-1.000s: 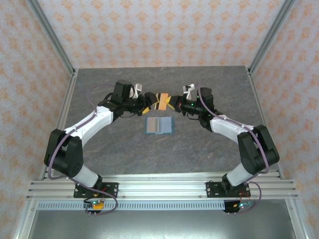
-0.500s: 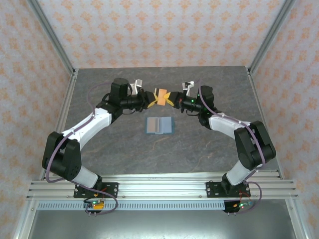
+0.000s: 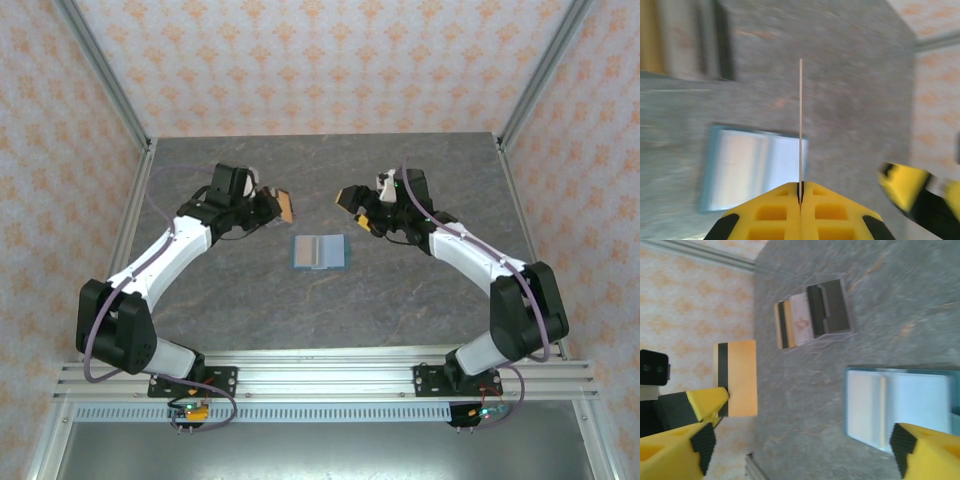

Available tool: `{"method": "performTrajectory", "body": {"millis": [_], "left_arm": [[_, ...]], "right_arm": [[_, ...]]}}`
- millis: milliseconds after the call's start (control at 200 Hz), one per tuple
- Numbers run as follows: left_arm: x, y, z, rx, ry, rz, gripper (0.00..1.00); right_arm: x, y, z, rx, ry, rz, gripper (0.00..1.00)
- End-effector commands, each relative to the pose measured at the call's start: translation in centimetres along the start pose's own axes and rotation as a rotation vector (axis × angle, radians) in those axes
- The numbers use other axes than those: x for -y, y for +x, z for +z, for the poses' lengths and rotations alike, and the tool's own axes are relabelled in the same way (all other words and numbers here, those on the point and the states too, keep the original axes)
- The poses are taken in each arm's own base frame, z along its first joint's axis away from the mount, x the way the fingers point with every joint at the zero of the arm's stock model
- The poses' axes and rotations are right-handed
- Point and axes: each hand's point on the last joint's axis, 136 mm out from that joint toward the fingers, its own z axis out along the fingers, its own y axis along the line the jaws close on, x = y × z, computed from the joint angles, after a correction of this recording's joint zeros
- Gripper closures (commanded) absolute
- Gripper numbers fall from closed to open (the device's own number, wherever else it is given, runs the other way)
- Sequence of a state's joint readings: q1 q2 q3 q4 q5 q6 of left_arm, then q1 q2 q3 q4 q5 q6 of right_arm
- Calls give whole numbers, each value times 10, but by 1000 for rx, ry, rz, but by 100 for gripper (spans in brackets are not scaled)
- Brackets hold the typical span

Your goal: Take the credit cards out of the card holder

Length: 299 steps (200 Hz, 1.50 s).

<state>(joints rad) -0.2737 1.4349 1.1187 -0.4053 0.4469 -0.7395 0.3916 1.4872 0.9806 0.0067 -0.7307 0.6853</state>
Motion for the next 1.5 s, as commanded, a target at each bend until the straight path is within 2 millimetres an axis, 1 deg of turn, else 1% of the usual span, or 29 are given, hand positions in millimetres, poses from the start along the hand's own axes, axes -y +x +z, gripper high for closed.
{"method": "performTrajectory", "body": {"millis": [0, 90, 185, 420, 621, 841, 956, 1126, 1251, 1396, 1491], "left_arm": [[-53, -16, -13, 83, -257, 32, 100], [-65, -29, -13, 131, -324, 51, 100], [-69, -41, -7, 155, -359, 82, 100], [-65, -67, 14, 176, -349, 126, 100], [-64, -80, 35, 163, -341, 162, 100], [-64, -86, 52, 137, -343, 166, 100], [-69, -91, 56, 144, -359, 169, 100], [-76, -88, 68, 113, -363, 163, 100], [-79, -86, 72, 98, -368, 156, 100], [-80, -83, 74, 85, -363, 157, 100], [-79, -81, 75, 66, -362, 163, 93]], "right_arm": [[25, 0, -12, 24, 161, -65, 2], [27, 3, -12, 15, 162, -65, 0], [28, 6, -12, 12, 156, -58, 1], [30, 10, -15, 17, 143, -62, 1], [32, 12, -16, 20, 145, -60, 1], [36, 13, -15, 17, 153, -51, 1], [35, 14, -14, 16, 145, -52, 1], [36, 13, -14, 18, 149, -48, 1], [38, 13, -13, 16, 155, -42, 1], [41, 14, -10, 6, 161, -32, 1], [42, 16, -8, -2, 161, -22, 1]]}}
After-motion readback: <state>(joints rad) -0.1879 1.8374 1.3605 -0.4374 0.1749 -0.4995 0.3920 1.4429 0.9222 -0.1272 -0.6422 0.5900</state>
